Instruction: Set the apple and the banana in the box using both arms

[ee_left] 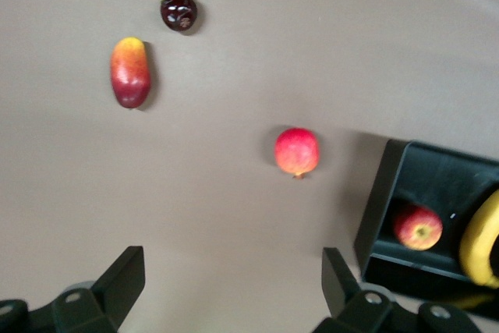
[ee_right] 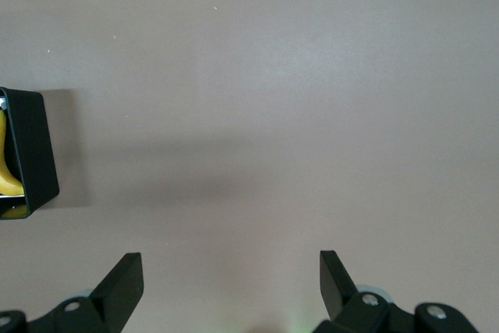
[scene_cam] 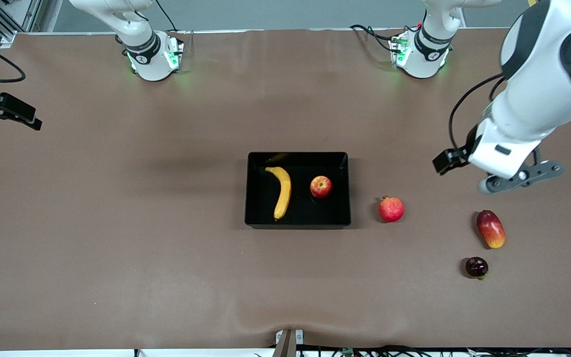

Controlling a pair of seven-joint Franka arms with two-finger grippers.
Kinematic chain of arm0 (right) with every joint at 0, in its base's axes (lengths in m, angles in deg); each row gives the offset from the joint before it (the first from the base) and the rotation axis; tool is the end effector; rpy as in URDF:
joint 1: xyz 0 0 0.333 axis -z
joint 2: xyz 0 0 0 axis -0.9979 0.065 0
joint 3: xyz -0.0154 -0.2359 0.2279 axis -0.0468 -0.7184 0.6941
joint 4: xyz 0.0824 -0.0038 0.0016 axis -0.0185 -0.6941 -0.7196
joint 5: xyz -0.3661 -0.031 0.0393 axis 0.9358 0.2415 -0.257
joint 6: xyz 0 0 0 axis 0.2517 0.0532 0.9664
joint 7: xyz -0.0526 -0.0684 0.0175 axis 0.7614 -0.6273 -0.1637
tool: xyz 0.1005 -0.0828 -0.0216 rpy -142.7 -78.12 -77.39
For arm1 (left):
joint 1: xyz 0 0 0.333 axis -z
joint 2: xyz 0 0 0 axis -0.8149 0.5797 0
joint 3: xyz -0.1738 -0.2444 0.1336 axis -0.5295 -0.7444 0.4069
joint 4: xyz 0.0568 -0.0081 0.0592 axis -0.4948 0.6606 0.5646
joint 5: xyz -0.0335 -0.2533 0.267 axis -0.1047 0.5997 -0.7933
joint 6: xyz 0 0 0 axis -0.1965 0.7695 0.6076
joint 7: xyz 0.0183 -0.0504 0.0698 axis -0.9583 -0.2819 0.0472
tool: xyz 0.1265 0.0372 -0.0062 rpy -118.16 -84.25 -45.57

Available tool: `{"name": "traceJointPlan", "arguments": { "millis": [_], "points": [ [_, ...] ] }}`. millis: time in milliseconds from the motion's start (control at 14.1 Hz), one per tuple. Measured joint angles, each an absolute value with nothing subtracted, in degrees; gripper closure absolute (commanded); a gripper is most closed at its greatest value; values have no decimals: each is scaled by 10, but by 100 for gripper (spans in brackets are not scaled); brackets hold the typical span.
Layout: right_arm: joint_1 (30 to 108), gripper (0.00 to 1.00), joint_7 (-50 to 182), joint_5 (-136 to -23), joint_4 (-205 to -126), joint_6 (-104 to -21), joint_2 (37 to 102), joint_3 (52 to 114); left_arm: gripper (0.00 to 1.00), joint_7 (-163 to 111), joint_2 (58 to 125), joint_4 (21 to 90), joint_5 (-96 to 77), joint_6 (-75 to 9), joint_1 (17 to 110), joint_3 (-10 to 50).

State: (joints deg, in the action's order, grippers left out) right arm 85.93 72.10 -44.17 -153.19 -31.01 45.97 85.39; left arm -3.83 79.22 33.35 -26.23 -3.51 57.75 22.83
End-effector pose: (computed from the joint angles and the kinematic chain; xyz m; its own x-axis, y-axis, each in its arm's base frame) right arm 0.5182 -0.0207 0.6307 0.9971 -0.0615 -0.0441 -0.0628 -0.9976 -0.0279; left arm 0.5755 -0.1536 0.5769 0.9832 0.1822 -0.0125 0.1803 -0.9793 -0.0924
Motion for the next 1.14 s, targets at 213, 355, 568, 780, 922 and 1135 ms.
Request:
{"name": "traceJointPlan", "arguments": {
  "millis": [213, 355, 568, 780, 922, 1135],
  "points": [
    [859, 0, 721, -442, -1535, -313, 460, 854, 0, -92, 755, 352, -260, -16, 561, 228],
    [859, 0, 721, -442, -1536, -313, 460, 854, 0, -97, 722, 385, -246, -16, 557, 231],
    [859, 0, 721, -441, -1536, -317, 461, 854, 0, -115, 678, 429, -237, -17, 552, 249],
    [859, 0, 721, -441, -1536, -319, 462, 854, 0, -142, 653, 454, -223, -27, 527, 261],
    [859, 0, 721, -441, -1536, -319, 462, 854, 0, -148, 640, 474, -221, -43, 525, 278],
    [859, 0, 721, -441, -1536, -326, 462, 855, 0, -149, 602, 527, -203, -73, 526, 292]
  ]
}}
